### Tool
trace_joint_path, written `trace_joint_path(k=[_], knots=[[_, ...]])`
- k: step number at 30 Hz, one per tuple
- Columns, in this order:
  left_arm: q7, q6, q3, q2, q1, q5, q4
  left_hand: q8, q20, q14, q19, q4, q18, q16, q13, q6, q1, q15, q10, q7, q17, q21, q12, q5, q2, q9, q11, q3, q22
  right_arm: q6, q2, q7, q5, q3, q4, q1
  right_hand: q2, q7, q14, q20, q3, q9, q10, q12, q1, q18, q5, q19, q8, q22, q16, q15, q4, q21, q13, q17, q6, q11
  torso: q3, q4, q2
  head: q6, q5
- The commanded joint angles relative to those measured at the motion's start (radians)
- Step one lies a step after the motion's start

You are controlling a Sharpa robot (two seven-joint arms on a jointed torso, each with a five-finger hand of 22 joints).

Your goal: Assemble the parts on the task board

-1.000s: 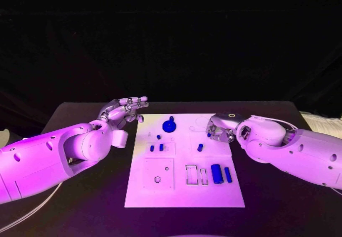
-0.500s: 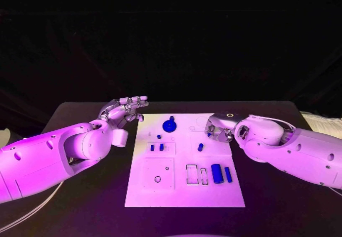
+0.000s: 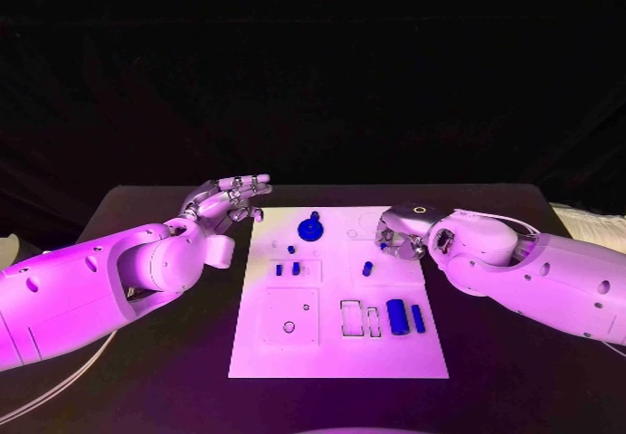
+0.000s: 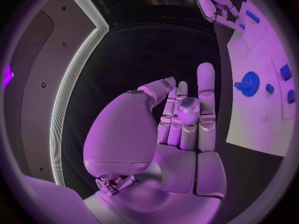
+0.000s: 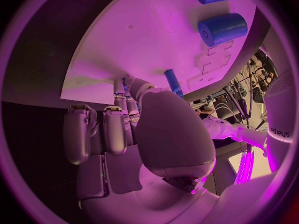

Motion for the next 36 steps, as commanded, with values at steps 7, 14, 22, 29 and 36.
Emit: trace_joint_path(k=[7, 14, 22, 29, 36], knots=[[0.001, 0.012, 0.000, 0.002, 0.001, 0.006, 0.000, 0.004, -0.003, -0.008, -0.007, -0.005, 0.011, -0.004, 0.001, 0.004, 0.004, 0.000, 0.001, -0.004, -0.002, -0.004, 0.007, -0.003, 0.006, -0.001, -0.001, -0.004, -0.001, -0.039, -0.002, -0.028, -0.065, -0.007, 0.015, -0.012, 0.022, 0.003, 0.063, -0.006, 0.021, 0.003, 0.017, -0.006, 0.007, 0.013, -0.014, 0.005, -0.002, 0.003, 0.006, -0.007, -0.019, 0.004, -0.001, 0.036, 0.007, -0.004, 0.0011, 0.0002, 0.000, -0.001, -0.002], [-0.002, 0.011, 0.000, 0.003, 0.001, 0.006, -0.002, 0.004, -0.003, -0.009, -0.007, -0.006, 0.011, -0.006, 0.001, 0.004, 0.005, 0.000, 0.000, -0.004, -0.005, -0.005, 0.007, -0.003, 0.006, -0.001, -0.001, -0.004, -0.001, -0.093, -0.014, -0.025, -0.061, -0.001, 0.036, -0.010, 0.020, 0.004, 0.063, -0.006, 0.024, 0.004, 0.017, -0.010, 0.002, 0.013, -0.017, 0.006, -0.003, 0.005, 0.006, -0.006, -0.021, 0.006, -0.002, 0.036, 0.007, -0.003, 0.0004, 0.0000, -0.001, 0.000, -0.001], [-0.005, 0.009, 0.000, 0.005, 0.000, 0.006, -0.001, 0.003, -0.003, -0.010, -0.007, -0.006, 0.011, -0.007, 0.001, 0.003, 0.005, 0.000, -0.002, -0.003, -0.007, -0.005, 0.008, -0.003, 0.007, -0.001, -0.001, -0.005, -0.001, -0.100, -0.033, -0.026, -0.047, 0.009, 0.064, -0.003, 0.019, 0.005, 0.064, -0.006, 0.026, 0.004, 0.018, -0.011, -0.002, 0.012, -0.019, 0.007, -0.004, 0.007, 0.007, -0.006, -0.022, 0.007, -0.002, 0.038, 0.007, -0.002, 0.0001, -0.0007, -0.001, 0.001, 0.000], [-0.006, 0.007, 0.000, 0.004, 0.000, 0.006, -0.001, 0.003, -0.003, -0.011, -0.008, -0.007, 0.011, -0.007, 0.000, 0.002, 0.004, 0.001, -0.003, -0.002, -0.008, -0.005, 0.008, -0.003, 0.007, -0.001, 0.000, -0.006, -0.002, -0.107, -0.058, -0.025, -0.023, 0.015, 0.117, 0.000, 0.017, 0.006, 0.064, -0.005, 0.027, 0.005, 0.019, -0.012, -0.005, 0.012, -0.019, 0.007, -0.005, 0.007, 0.007, -0.005, -0.023, 0.007, -0.003, 0.037, 0.007, -0.001, -0.0002, -0.0019, 0.000, 0.001, 0.005], [-0.006, 0.008, 0.000, 0.005, 0.000, 0.006, -0.002, 0.002, -0.003, -0.012, -0.008, -0.008, 0.011, -0.007, 0.000, 0.000, 0.003, 0.001, -0.006, -0.002, -0.010, -0.006, 0.009, -0.003, 0.007, -0.001, 0.001, -0.008, -0.002, -0.144, -0.057, -0.009, -0.007, 0.018, 0.198, -0.001, 0.014, 0.008, 0.063, -0.005, 0.030, 0.005, 0.017, -0.015, -0.008, 0.012, -0.019, 0.007, -0.007, 0.008, 0.007, -0.004, -0.025, 0.008, -0.004, 0.037, 0.006, 0.001, 0.0006, 0.0006, 0.000, 0.000, 0.015]])
